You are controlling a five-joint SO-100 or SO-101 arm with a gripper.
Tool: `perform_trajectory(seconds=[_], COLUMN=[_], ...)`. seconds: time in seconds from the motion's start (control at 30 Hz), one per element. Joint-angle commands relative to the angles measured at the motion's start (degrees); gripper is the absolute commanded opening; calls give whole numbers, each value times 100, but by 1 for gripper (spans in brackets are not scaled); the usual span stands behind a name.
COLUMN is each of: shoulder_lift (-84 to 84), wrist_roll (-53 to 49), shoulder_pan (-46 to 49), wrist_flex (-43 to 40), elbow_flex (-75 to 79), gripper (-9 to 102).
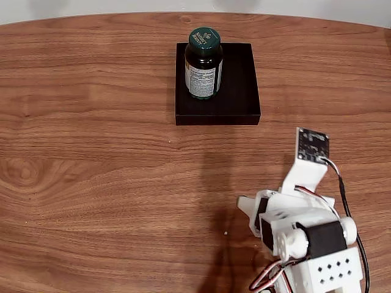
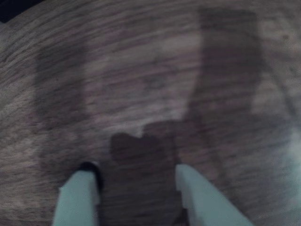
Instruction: Pick up the pill bottle and place it in the black box.
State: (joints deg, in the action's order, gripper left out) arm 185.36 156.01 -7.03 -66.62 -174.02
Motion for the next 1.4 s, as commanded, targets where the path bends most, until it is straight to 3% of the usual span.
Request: perform_trajectory(seconds=[0.0,0.27,0.43,0.77,1.37], shoulder_lift=[580,580,580,589,598], wrist_roll=[-756,-1362,-431,1301,1380], shoulder_pan=[35,185,149,308,466], wrist_flex=[-545,-721,-800,-1890,-1951], elbow_flex=[53,202,62,44,44], gripper=[6,0,0,0,0])
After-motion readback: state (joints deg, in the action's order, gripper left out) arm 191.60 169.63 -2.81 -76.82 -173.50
